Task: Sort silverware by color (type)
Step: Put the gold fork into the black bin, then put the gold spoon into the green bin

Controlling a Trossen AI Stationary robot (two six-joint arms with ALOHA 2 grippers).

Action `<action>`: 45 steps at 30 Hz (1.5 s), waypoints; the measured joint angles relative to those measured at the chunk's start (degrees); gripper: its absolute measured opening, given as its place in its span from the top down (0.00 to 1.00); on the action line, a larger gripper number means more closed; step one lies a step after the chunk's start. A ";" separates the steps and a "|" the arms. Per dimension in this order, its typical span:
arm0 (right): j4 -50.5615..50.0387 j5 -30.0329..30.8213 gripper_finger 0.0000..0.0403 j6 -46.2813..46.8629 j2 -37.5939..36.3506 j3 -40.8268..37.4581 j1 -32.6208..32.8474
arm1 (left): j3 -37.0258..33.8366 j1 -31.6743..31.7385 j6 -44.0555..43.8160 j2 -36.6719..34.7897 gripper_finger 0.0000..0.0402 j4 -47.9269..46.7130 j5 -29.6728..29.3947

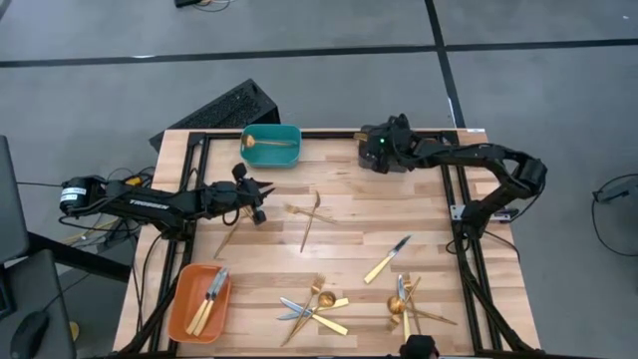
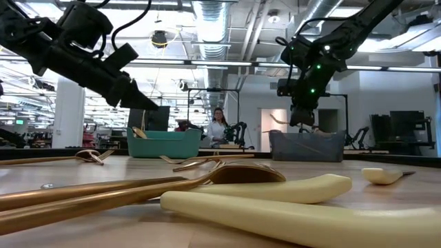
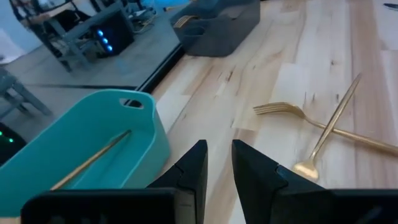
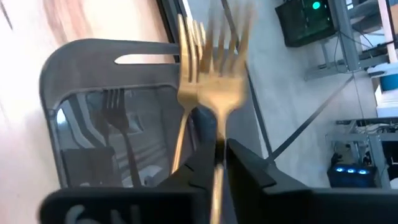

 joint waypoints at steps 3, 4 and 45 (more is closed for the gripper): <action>-0.03 0.32 0.74 0.96 0.00 0.00 0.00 | 0.00 -0.02 -2.98 0.00 0.85 -0.22 0.00; -0.01 0.95 0.71 1.03 0.00 0.00 0.03 | 0.00 -0.02 -4.09 0.00 0.85 -0.34 0.00; -49.29 -8.96 0.69 85.75 2.47 11.90 54.81 | 7.61 -13.35 -18.95 -26.03 0.78 -17.36 4.74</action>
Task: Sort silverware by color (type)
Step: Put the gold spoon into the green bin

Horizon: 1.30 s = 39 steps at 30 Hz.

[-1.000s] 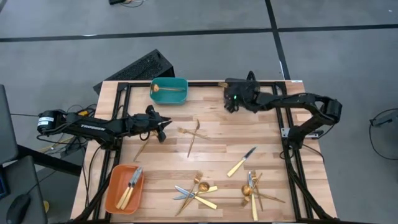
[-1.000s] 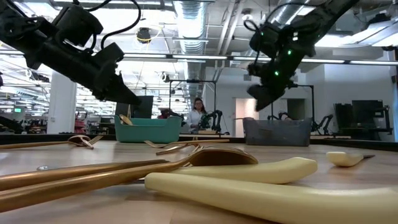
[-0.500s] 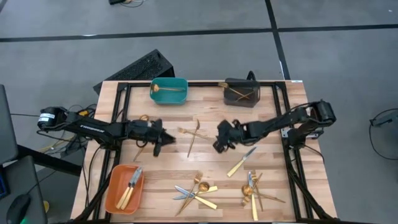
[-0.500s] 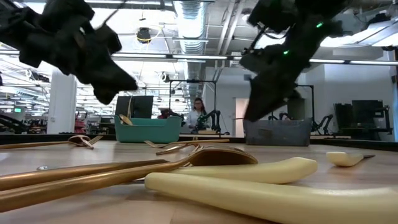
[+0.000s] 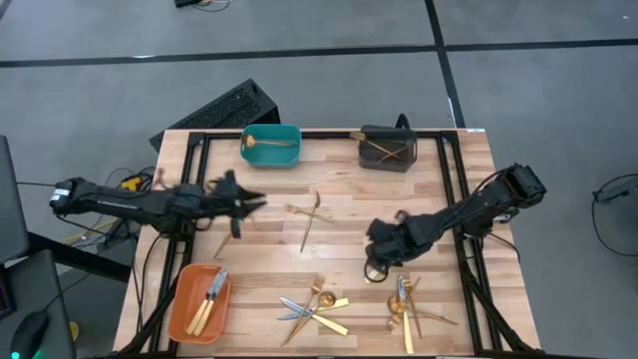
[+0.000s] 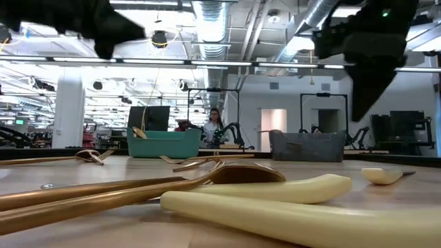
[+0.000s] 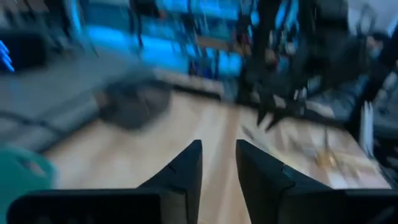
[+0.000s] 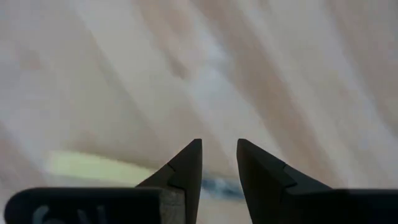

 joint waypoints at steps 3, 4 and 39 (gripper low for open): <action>-8.20 -3.27 0.69 10.50 -0.02 2.04 1.03 | 2.03 0.02 3.00 -5.05 0.75 -1.79 -2.58; -8.16 -3.81 0.69 12.99 -0.02 2.06 1.73 | 2.01 -0.02 3.26 -6.09 0.74 -2.24 -2.74; 6.82 -12.04 0.80 18.68 7.93 0.02 40.15 | -7.35 -9.07 -9.65 -8.48 0.72 -6.77 -23.08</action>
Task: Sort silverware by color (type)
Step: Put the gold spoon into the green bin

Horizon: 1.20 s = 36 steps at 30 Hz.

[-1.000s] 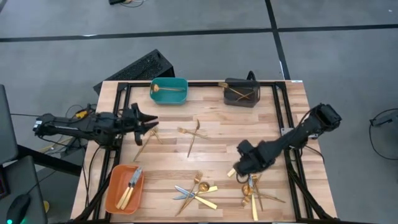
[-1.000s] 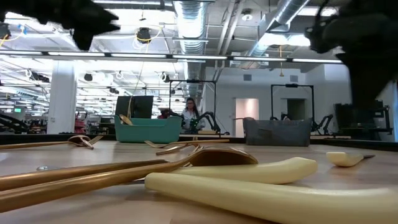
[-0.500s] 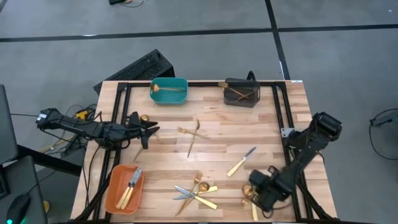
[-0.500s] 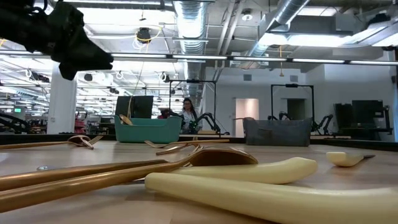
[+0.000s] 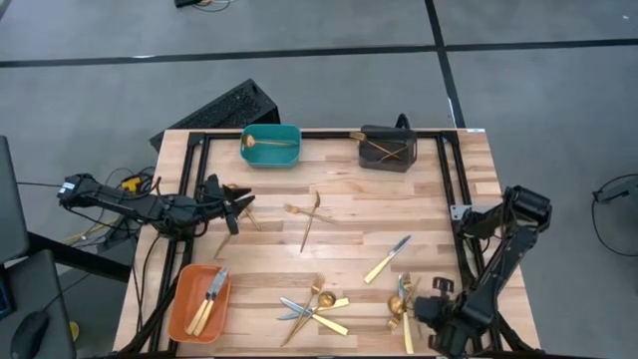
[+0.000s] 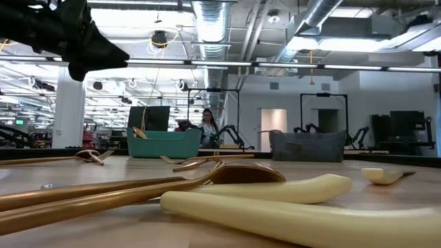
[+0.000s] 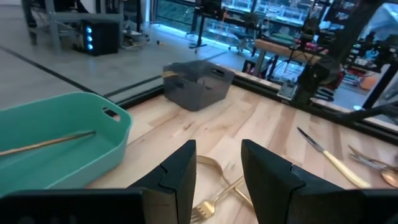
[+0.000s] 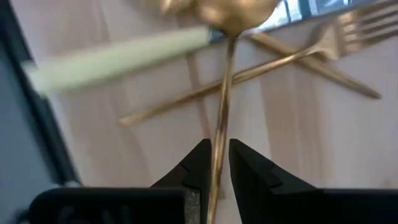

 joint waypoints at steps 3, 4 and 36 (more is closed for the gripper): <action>-0.24 0.41 0.80 -2.71 2.72 -0.01 -0.62 | 0.00 0.00 0.02 0.00 0.72 0.00 -0.56; -0.21 0.41 0.80 -2.71 3.68 0.02 -1.05 | 0.00 0.00 0.02 0.00 0.72 0.00 -0.60; 3.17 -3.40 0.50 10.07 2.95 -0.08 -3.29 | 0.26 0.04 4.48 -2.43 0.72 0.24 -3.03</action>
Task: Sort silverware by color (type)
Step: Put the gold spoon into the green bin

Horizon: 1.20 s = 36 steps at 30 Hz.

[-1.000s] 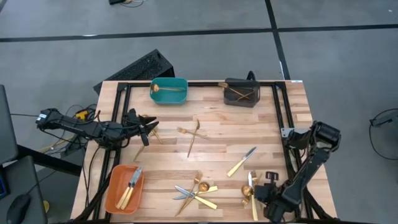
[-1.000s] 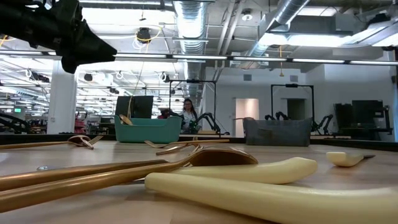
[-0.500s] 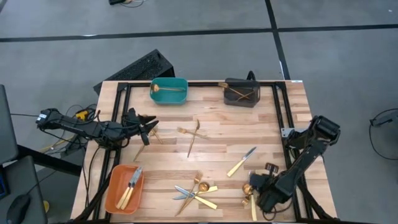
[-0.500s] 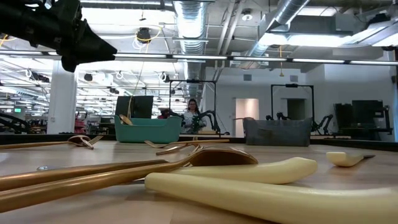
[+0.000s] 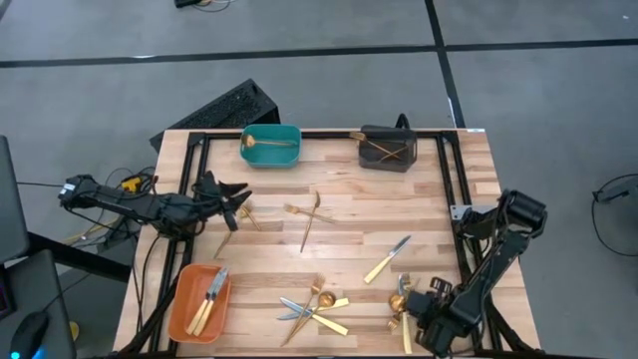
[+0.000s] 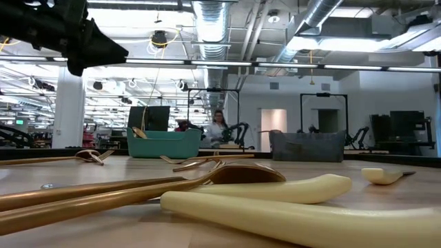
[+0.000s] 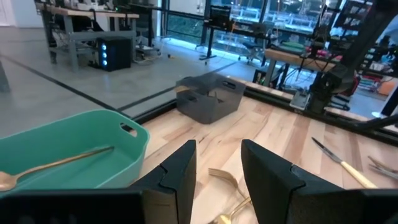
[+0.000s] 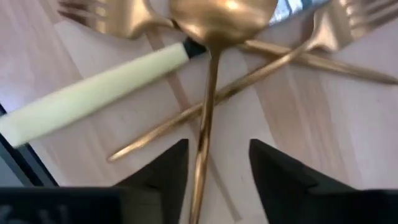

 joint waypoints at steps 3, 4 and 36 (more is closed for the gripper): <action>0.20 -0.02 0.44 1.03 1.12 0.04 0.17 | 0.00 0.00 0.10 -1.15 0.72 -0.17 0.00; 0.16 -0.29 0.43 0.95 1.78 0.04 0.24 | 0.00 0.00 0.42 -1.48 0.72 -0.36 0.00; -16.77 41.39 0.89 -0.59 -2.84 -0.11 -17.87 | -2.14 0.00 -0.90 3.95 0.72 -0.14 0.40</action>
